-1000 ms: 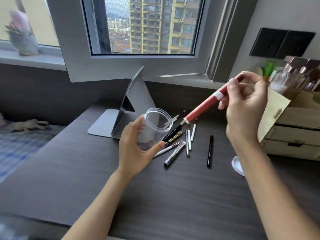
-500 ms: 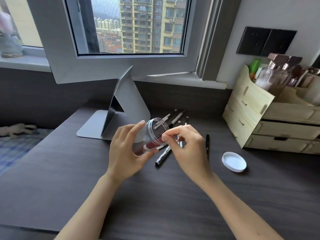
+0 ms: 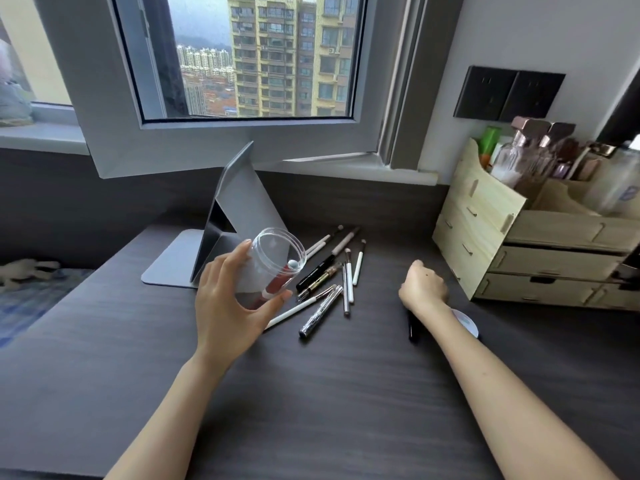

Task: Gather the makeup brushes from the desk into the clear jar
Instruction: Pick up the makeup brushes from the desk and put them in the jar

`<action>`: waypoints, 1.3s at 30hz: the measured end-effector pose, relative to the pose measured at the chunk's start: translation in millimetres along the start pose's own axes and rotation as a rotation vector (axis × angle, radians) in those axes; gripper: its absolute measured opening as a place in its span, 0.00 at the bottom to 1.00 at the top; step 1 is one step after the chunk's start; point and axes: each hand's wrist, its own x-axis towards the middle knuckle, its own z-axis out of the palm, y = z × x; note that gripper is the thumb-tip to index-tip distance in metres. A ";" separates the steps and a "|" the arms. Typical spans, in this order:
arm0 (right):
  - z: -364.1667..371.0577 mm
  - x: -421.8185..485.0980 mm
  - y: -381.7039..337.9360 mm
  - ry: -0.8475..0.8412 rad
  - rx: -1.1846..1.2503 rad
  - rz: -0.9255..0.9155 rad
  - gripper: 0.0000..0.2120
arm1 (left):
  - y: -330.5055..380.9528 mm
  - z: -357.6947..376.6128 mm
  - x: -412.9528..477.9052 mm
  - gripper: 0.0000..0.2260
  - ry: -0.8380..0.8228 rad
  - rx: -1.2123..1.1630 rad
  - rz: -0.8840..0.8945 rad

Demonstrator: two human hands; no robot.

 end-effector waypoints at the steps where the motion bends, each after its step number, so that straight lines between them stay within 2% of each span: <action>1: 1.6 2.6 0.5 -0.006 0.017 -0.014 0.16 | -0.2 0.3 -0.1 0.33 -0.003 0.000 0.004; 4: -7.4 2.4 0.9 0.058 0.228 -0.107 0.16 | -0.4 0.8 0.8 0.33 -0.004 -0.006 0.008; 10: -85.3 -63.4 -23.9 0.383 1.342 -0.451 0.10 | 0.3 0.6 -0.3 0.34 -0.033 0.025 0.023; 13: -101.0 -108.0 -42.3 0.413 1.545 -0.641 0.12 | 0.9 1.1 -1.1 0.34 -0.042 0.042 0.060; 16: -78.0 -125.4 -57.5 0.335 1.384 -0.735 0.12 | 1.5 1.6 -0.9 0.33 -0.037 0.062 0.128; 20: -33.5 -125.4 -62.1 0.206 1.029 -0.719 0.06 | -3.9 1.3 -1.4 0.34 -0.028 0.139 0.186; 21: -24.9 -124.4 -61.2 0.224 0.941 -0.730 0.04 | -5.7 1.2 -1.6 0.33 -0.030 0.161 0.189; 23: -13.5 -120.7 -59.2 0.285 0.757 -0.783 0.09 | -8.9 1.1 -1.9 0.32 -0.040 0.205 0.204; 25: -11.4 -114.3 -56.0 0.236 0.745 -0.806 0.14 | -9.8 1.1 -1.5 0.31 -0.052 0.228 0.206; 27: -11.9 -102.9 -51.0 0.160 0.827 -0.768 0.14 | -7.7 0.2 -0.3 0.30 -0.044 0.217 0.157; 29: -6.3 -87.4 -44.9 0.218 0.701 -0.764 0.12 | -5.6 -0.8 1.1 0.29 -0.016 0.181 0.081; 31: 3.7 -74.5 -39.4 0.285 0.403 -0.846 0.08 | -4.8 -2.5 2.9 0.31 0.013 0.137 -0.017; 35: 22.1 -60.2 -35.9 0.339 -0.096 -1.079 0.14 | -4.3 -7.6 6.2 0.34 0.051 0.066 -0.127; 39: 21.1 -56.0 -41.7 0.409 -0.325 -1.240 0.07 | -3.2 -8.7 6.7 0.34 0.056 0.058 -0.137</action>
